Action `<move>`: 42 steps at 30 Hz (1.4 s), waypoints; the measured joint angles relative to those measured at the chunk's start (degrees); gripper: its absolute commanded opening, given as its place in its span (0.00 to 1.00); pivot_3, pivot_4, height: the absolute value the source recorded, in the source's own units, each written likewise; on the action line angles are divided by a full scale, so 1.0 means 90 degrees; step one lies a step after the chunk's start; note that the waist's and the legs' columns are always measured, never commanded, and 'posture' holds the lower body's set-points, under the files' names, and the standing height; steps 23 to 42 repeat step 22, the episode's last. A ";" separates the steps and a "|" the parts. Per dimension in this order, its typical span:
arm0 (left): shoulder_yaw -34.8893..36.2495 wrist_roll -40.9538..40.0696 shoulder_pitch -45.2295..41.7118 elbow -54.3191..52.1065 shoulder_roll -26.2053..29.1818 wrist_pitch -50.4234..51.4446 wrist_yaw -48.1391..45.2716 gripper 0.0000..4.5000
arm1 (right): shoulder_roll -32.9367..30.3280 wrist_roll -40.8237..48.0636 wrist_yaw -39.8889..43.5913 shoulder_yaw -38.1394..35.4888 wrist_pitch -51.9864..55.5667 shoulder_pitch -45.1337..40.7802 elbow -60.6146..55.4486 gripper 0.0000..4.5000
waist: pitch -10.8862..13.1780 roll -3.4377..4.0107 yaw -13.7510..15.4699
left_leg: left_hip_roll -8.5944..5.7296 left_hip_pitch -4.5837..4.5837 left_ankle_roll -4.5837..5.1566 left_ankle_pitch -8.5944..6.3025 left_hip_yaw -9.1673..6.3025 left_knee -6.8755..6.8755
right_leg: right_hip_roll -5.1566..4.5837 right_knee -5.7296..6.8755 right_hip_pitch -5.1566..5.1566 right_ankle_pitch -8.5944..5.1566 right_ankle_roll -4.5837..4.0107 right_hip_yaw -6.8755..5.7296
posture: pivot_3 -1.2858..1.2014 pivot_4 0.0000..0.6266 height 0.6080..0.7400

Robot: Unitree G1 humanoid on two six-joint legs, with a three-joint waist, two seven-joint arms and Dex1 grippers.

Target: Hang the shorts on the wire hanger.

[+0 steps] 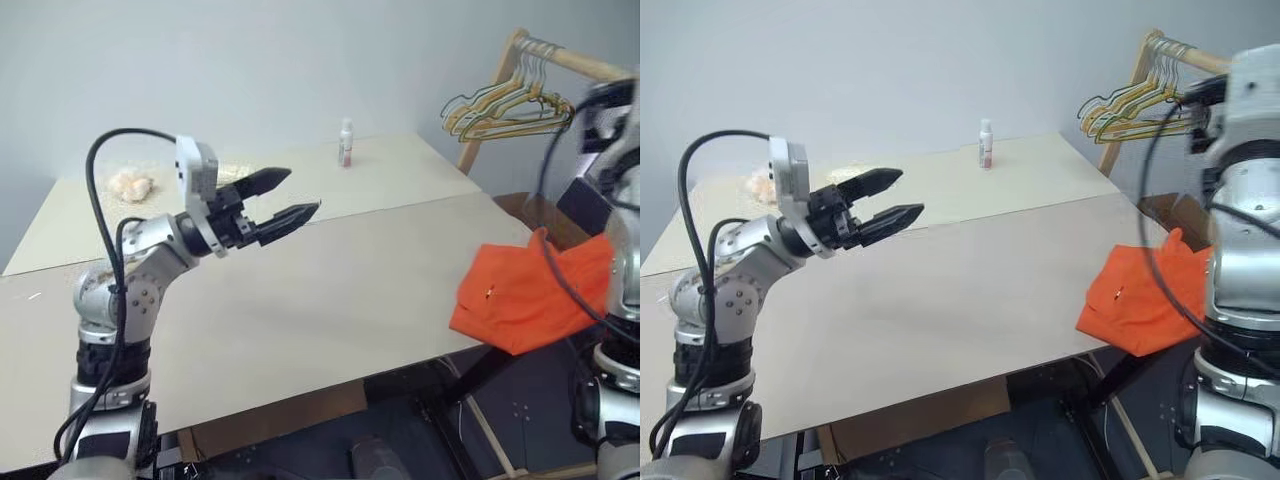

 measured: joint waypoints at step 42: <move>0.0016 0.1133 0.2151 -0.1070 0.1619 -0.0310 -0.0202 1.00 | 0.0027 0.1601 0.4127 0.0945 -0.0752 0.1757 -0.0023 0.99 | 0.0083 -0.0046 0.1638 | 0.0000 -0.0032 0.0007 -0.0007 0.0027 0.0005 | -0.0002 -0.0002 -0.0033 0.0006 -0.0015 -0.0031 | 0.51 0.00 1.00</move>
